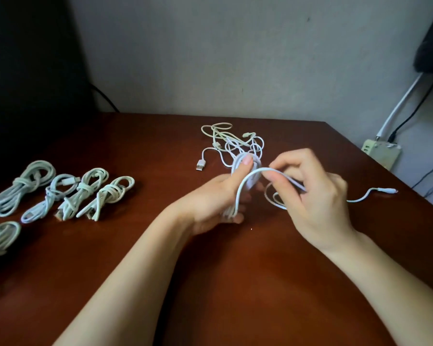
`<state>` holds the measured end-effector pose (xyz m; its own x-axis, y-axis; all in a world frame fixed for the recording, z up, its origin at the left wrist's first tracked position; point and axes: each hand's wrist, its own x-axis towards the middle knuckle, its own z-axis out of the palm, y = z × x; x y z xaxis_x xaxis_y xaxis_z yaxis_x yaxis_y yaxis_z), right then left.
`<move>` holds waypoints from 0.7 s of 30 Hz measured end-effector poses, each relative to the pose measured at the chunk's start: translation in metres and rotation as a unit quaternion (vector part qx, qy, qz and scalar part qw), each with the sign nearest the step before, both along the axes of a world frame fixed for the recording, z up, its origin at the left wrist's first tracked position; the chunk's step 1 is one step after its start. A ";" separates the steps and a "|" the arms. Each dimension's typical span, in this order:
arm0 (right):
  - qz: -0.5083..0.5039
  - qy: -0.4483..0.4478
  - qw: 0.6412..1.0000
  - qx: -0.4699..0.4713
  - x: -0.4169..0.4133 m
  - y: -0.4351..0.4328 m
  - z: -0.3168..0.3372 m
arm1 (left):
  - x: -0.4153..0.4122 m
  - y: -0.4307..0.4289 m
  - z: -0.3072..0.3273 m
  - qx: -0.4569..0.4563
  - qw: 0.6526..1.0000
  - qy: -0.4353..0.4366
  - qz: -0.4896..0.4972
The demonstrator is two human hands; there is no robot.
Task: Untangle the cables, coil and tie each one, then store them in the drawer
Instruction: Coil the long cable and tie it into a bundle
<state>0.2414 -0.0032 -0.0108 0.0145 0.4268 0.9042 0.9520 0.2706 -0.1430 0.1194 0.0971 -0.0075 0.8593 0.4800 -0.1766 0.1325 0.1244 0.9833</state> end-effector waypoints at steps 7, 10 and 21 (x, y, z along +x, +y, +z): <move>-0.054 0.095 0.994 0.013 0.003 0.001 0.001 | 0.000 -0.002 0.005 -0.097 0.989 -0.020 -0.108; -0.064 0.124 0.990 0.003 0.004 0.002 0.001 | -0.001 -0.001 0.007 -0.089 0.989 -0.028 -0.114; -0.043 0.138 0.989 -0.042 0.008 0.005 -0.003 | -0.002 -0.001 0.007 -0.080 0.994 -0.038 -0.068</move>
<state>0.2498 0.0017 -0.0142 0.2962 0.4871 0.8216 0.8924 0.1655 -0.4199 0.1176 0.0960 -0.0002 0.9278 0.3306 -0.1731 0.0846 0.2655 0.9604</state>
